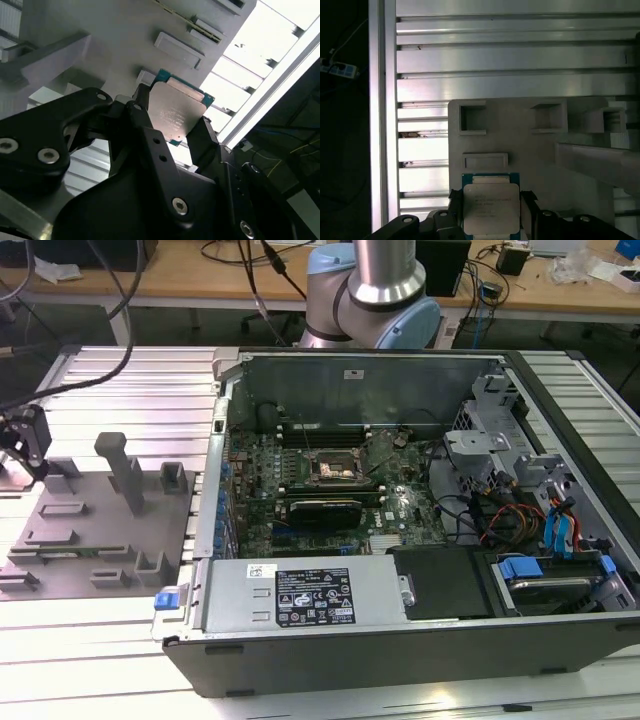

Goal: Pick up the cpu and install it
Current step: 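Pick up the cpu and move it towards the insertion slot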

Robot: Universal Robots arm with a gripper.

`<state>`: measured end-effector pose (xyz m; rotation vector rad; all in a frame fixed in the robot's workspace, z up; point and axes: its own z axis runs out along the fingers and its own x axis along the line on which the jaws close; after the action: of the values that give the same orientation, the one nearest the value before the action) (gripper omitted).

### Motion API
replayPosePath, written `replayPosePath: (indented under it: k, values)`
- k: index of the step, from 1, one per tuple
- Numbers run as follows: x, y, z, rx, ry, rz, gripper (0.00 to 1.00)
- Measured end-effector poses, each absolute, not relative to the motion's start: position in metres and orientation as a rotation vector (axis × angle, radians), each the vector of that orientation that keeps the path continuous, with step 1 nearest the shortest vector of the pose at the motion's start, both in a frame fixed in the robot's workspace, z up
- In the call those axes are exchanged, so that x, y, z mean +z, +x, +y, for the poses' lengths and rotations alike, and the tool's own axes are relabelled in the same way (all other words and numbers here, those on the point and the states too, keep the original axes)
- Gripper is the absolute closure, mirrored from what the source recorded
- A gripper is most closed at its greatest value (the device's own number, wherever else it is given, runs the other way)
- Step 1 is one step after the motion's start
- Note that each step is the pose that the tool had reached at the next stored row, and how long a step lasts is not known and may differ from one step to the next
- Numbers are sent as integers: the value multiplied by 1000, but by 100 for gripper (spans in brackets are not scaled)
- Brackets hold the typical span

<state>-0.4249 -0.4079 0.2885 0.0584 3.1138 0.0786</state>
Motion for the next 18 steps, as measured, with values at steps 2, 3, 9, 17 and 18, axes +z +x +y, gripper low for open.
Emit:
replayPosePath:
  k: [2, 3, 9, 17, 18]
  values:
    - [295, -425, -408, 79, 58, 3114, 45]
    - [299, -425, -408, 78, 58, 3114, 45]
    - [315, -425, -407, 79, 58, 3114, 45]
    - [335, -425, -407, 79, 58, 3114, 45]
    - [338, -425, -407, 79, 58, 3114, 45]
